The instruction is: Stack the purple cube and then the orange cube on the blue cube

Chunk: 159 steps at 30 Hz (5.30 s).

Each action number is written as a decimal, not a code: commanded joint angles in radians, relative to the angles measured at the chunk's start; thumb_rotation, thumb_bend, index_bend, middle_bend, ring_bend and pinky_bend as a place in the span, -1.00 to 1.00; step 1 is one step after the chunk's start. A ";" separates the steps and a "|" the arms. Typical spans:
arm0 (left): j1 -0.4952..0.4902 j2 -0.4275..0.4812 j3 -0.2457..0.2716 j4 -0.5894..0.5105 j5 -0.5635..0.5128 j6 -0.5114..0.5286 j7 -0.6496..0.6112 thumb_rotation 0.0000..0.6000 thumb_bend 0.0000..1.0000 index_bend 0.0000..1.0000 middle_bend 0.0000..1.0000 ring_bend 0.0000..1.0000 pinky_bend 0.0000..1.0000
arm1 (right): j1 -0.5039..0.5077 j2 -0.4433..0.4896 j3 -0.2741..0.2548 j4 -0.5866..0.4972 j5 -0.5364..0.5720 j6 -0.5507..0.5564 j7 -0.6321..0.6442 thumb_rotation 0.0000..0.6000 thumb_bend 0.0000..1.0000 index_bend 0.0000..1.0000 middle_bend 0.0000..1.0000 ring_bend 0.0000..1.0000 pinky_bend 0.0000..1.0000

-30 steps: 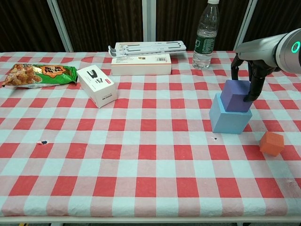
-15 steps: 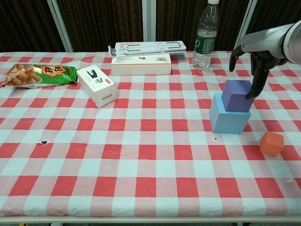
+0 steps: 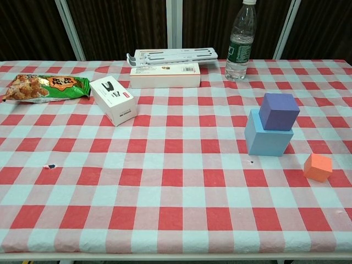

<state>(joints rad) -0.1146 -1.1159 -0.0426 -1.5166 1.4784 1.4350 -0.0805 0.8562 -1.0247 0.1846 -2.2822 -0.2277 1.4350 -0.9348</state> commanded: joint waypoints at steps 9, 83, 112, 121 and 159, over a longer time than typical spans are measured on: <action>0.003 0.002 0.006 -0.004 -0.004 -0.004 0.013 1.00 -0.90 -0.50 -0.71 -0.73 -0.46 | -0.106 -0.120 -0.127 0.123 -0.134 -0.147 0.130 1.00 -0.88 -0.23 1.00 1.00 1.00; 0.000 -0.030 0.023 0.109 0.030 0.000 -0.048 1.00 -0.90 -0.50 -0.71 -0.73 -0.46 | -0.051 -0.460 -0.089 0.380 0.078 -0.051 0.002 1.00 -0.82 -0.16 1.00 1.00 1.00; -0.002 -0.029 0.021 0.118 0.021 -0.010 -0.068 1.00 -0.90 -0.50 -0.71 -0.73 -0.46 | -0.070 -0.319 -0.010 0.213 0.062 -0.018 -0.026 1.00 -0.75 0.08 1.00 1.00 1.00; -0.006 -0.022 0.019 0.099 0.025 -0.010 -0.060 1.00 -0.90 -0.50 -0.71 -0.73 -0.46 | 0.009 -0.039 0.146 -0.053 0.192 -0.027 -0.070 1.00 -0.73 0.10 1.00 1.00 1.00; -0.014 -0.007 0.017 0.087 0.011 -0.029 -0.066 1.00 -0.90 -0.50 -0.71 -0.73 -0.46 | 0.341 -0.167 0.182 0.231 0.546 -0.147 -0.190 1.00 -0.73 0.10 1.00 1.00 1.00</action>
<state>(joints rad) -0.1284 -1.1232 -0.0259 -1.4291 1.4897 1.4058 -0.1461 1.1962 -1.1923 0.3670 -2.0502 0.3178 1.2880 -1.1242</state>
